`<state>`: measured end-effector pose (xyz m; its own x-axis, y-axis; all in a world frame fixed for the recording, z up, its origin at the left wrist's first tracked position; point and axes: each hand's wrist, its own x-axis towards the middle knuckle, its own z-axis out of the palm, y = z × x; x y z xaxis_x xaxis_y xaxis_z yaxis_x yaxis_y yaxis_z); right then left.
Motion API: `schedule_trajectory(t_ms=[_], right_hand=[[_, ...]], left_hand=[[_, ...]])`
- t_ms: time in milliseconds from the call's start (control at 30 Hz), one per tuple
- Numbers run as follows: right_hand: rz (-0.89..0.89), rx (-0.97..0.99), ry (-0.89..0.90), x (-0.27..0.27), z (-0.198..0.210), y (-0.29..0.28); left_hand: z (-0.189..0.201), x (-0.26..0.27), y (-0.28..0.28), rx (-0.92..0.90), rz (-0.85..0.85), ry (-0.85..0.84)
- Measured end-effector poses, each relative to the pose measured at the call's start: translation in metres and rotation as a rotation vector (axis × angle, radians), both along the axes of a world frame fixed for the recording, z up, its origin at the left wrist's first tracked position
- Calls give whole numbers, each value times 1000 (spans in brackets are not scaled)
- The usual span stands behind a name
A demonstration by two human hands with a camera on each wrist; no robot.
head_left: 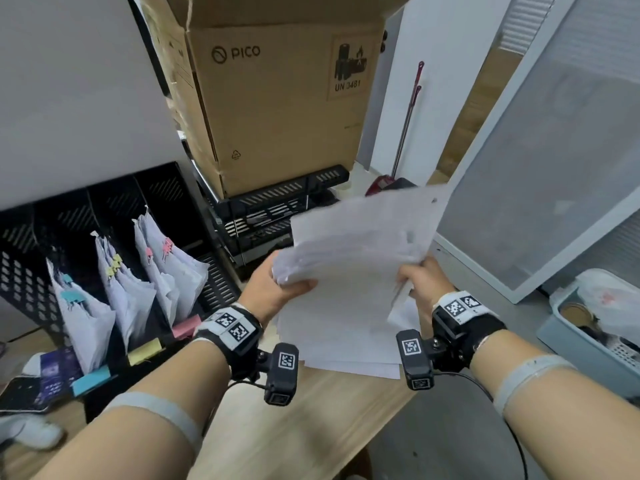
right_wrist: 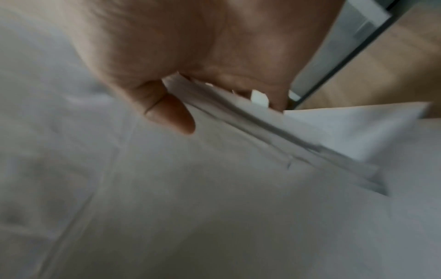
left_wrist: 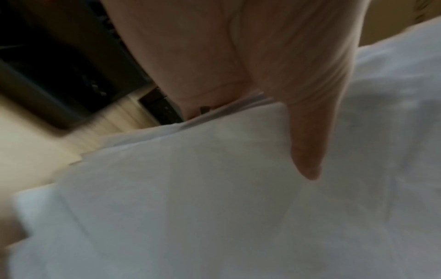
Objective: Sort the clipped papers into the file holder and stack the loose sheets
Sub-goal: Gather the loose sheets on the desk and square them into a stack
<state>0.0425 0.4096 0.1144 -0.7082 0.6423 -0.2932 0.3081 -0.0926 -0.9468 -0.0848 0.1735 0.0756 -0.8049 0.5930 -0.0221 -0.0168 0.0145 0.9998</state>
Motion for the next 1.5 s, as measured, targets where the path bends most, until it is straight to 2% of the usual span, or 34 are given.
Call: schedule_trajectory(t_ms=[67,133,233,367,467,567,633,700,767,833,933,1033,1100,1233,1333,1400,1500], right_hand=[[77,-32,-68,1,-17,-2],[78,-28,-53,1,-26,-4],[72,5,-38,-2,-28,-10],[-41,-58,46,-12,-24,-8],[-47,-80,83,-13,-25,-2],[32,-41,-56,-4,-32,-6],[13,9,-157,1,-37,-8],[-26,33,-176,1,-41,-6],[7,62,-180,-1,-39,-7],[11,39,-161,-3,-37,-6],[19,24,-105,-7,-44,-3],[5,-30,-197,-5,-54,-5],[-2,7,-202,-4,-52,-3],[26,119,-96,-6,-39,3],[-56,79,-56,-3,-41,1],[-47,33,-139,8,-52,-5],[-8,-58,-388,24,-74,-10]], left_hand=[[-16,5,-1,-66,30,-11],[-25,9,-1,-68,88,-54],[-26,10,4,-104,101,2],[-10,8,11,36,105,-81],[-3,3,11,141,44,-141],[-12,9,9,85,21,-140],[-22,11,8,23,25,-90],[-26,11,10,-55,12,-29],[-29,9,14,-97,-25,12],[-25,8,18,-60,6,3],[-23,7,20,36,28,-109],[-28,11,23,42,44,-151],[-26,11,25,63,112,-189],[-5,4,33,185,162,-220],[-4,2,35,224,151,-221],[-24,9,32,146,113,-263],[-57,23,29,-47,48,-265]])
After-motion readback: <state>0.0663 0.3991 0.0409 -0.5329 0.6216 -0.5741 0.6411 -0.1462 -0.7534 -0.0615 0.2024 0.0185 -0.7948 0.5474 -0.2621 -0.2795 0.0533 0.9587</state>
